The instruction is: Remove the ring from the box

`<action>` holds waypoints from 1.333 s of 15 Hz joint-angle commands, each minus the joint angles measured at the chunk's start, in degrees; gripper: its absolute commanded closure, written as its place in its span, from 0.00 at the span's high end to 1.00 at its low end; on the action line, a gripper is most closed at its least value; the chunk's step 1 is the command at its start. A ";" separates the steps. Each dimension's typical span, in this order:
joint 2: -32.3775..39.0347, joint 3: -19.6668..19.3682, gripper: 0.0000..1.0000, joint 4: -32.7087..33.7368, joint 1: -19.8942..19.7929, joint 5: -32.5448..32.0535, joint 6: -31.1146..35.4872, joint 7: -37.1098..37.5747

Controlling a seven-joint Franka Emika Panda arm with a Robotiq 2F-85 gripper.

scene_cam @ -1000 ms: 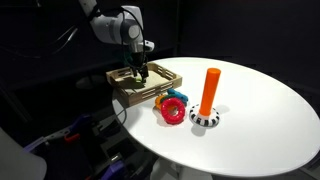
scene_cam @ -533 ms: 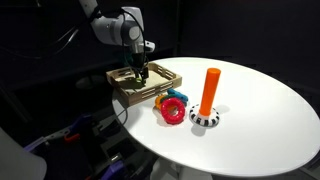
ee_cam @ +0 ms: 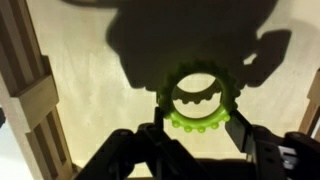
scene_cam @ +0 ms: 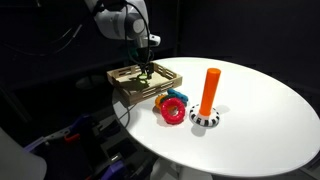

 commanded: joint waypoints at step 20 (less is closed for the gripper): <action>-9.56 -7.36 0.39 -3.57 -10.40 -3.29 -14.32 5.90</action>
